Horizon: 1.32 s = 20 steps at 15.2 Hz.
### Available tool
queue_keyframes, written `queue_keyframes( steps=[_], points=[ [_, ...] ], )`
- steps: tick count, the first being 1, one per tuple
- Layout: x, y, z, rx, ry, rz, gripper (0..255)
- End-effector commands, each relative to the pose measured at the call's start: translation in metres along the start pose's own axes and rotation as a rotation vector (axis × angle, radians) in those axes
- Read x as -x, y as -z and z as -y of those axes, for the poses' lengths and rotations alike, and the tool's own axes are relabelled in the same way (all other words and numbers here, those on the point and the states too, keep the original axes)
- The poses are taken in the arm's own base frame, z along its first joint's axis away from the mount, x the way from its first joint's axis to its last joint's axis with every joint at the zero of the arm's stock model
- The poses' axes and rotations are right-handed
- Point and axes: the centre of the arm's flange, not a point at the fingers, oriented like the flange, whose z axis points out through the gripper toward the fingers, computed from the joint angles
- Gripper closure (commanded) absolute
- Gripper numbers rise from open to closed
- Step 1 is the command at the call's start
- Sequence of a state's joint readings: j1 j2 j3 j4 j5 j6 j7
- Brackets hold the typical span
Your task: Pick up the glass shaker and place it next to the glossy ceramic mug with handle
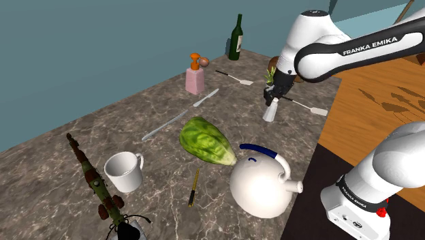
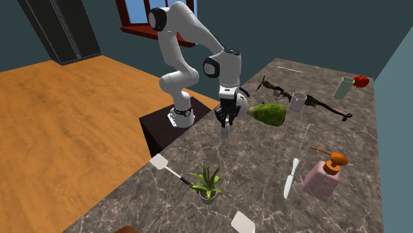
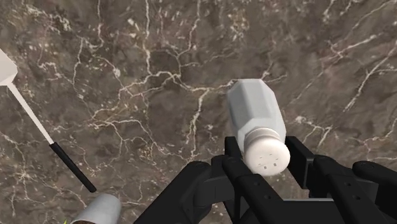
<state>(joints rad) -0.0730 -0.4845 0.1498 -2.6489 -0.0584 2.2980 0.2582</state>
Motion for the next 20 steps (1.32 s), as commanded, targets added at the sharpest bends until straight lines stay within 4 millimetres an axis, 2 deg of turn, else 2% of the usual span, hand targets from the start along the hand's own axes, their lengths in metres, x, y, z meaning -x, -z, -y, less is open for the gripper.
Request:
queue_keyframes(
  steps=[1, 20],
  points=[
    [-0.002, 0.01, -0.001, 0.0, 0.0, 0.001, 255],
    [-0.017, 0.109, -0.009, 0.0, 0.0, 0.001, 255]
  ],
)
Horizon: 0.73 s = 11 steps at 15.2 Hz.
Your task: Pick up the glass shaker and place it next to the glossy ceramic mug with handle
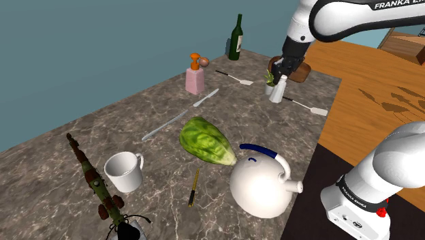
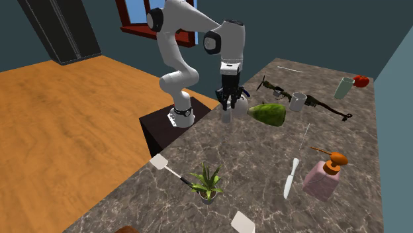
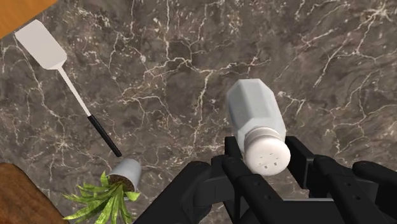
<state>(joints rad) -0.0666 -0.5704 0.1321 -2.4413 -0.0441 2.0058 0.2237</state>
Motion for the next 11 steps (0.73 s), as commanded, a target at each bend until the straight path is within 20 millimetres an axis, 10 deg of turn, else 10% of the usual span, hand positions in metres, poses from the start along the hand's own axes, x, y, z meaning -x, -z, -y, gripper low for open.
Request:
queue_keyframes(
  steps=[1, 5, 11],
  points=[
    [-0.002, 0.011, -0.002, 0.0, 0.0, 0.0, 255],
    [-0.005, 0.028, -0.003, 0.0, 0.0, 0.0, 255],
    [0.001, 0.035, 0.075, 0.0, 0.0, 0.0, 255]
  ],
)
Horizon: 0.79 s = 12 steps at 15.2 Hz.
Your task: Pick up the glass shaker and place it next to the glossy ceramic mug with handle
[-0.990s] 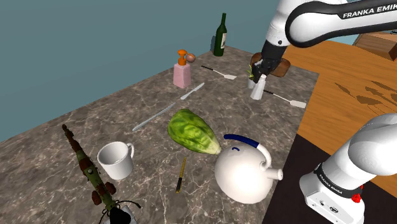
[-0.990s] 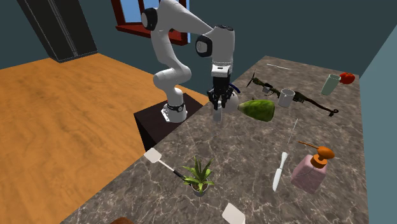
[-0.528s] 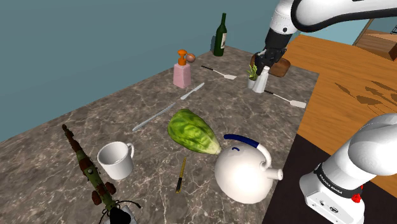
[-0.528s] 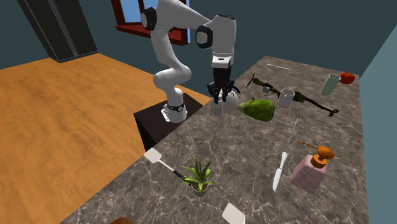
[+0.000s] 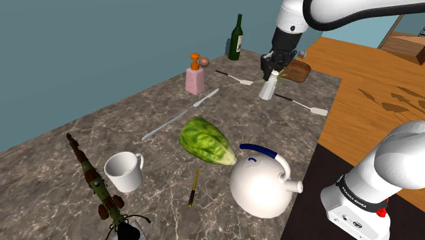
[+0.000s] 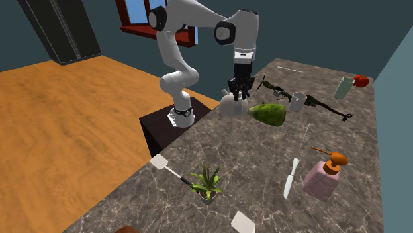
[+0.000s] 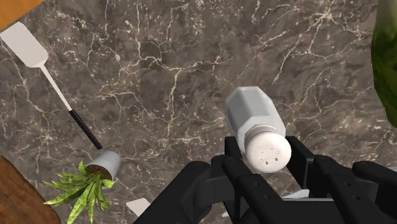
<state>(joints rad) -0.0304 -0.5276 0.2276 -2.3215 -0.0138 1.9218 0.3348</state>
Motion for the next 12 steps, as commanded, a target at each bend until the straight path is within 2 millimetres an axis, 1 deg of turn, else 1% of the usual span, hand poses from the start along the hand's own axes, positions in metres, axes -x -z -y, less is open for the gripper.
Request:
queue_keyframes(
  steps=[1, 12],
  points=[
    [0.004, 0.002, 0.028, 0.0, -0.001, 0.0, 255],
    [0.015, 0.016, 0.172, 0.0, -0.001, 0.0, 255]
  ],
)
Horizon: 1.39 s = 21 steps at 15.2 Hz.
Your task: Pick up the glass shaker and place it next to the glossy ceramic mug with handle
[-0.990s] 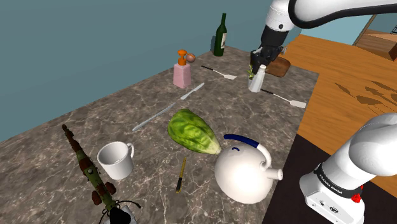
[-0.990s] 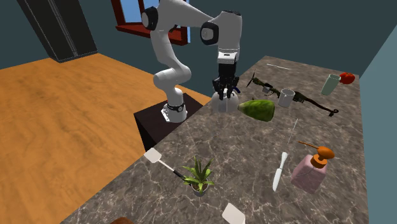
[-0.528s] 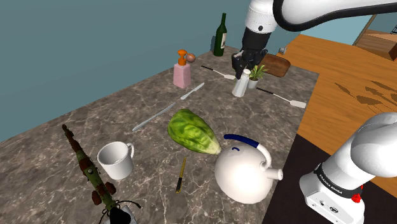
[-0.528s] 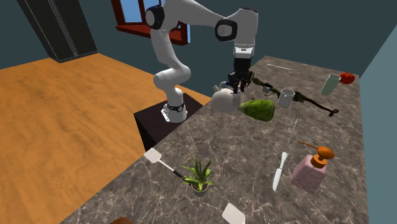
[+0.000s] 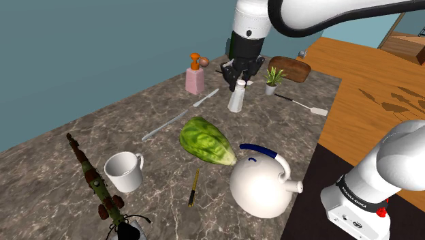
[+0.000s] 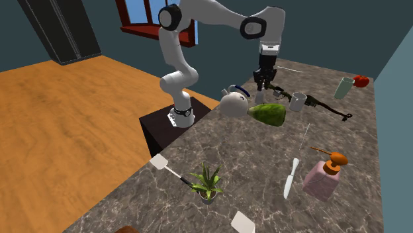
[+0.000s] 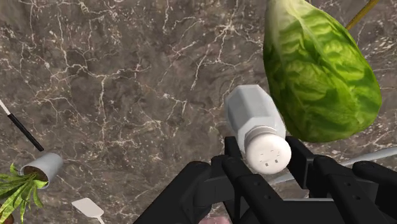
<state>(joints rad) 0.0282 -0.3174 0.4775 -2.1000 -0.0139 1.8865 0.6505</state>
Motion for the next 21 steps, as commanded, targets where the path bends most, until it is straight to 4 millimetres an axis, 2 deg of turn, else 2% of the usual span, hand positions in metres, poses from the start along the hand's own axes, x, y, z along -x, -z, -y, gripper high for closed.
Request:
queue_keyframes(
  steps=[1, 17, 21],
  points=[
    [0.003, 0.001, 0.028, -0.001, -0.002, 0.0, 255],
    [0.019, 0.022, 0.239, -0.001, -0.002, 0.0, 255],
    [0.022, 0.002, 0.241, -0.001, -0.002, 0.0, 255]
  ],
)
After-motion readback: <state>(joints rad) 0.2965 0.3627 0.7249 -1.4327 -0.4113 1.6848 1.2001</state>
